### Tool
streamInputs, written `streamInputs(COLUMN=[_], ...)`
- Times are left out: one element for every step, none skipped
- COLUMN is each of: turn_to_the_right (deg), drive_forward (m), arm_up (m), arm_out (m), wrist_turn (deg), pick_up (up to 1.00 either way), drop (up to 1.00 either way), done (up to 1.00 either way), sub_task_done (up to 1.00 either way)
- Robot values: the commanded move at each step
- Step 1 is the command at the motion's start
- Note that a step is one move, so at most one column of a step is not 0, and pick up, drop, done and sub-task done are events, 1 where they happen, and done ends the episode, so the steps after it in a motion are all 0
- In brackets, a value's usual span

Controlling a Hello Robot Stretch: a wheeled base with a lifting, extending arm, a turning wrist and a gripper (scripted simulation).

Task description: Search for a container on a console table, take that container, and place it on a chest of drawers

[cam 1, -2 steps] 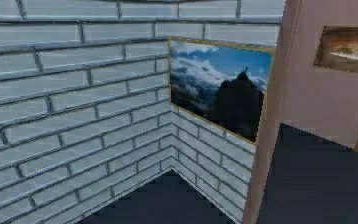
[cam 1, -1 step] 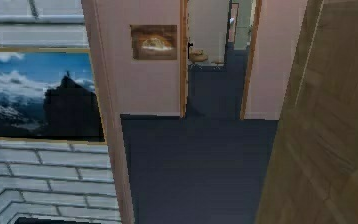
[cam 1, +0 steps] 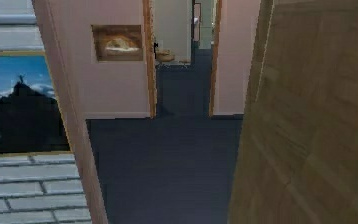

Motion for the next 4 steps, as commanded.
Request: streamInputs(turn_to_the_right=[0.0,3.0,0.0,0.0], drive_forward=[1.00,0.00,0.20,1.00], arm_up=[0.00,0.00,0.00,0.00], arm_out=[0.00,0.00,0.00,0.00], wrist_turn=[0.0,0.0,0.0,0.0], pick_up=[0.00,0.00,0.00,0.00], drop=[0.00,0.00,0.00,0.00], done=[0.00,0.00,0.00,0.00], sub_task_done=[0.00,0.00,0.00,0.00])
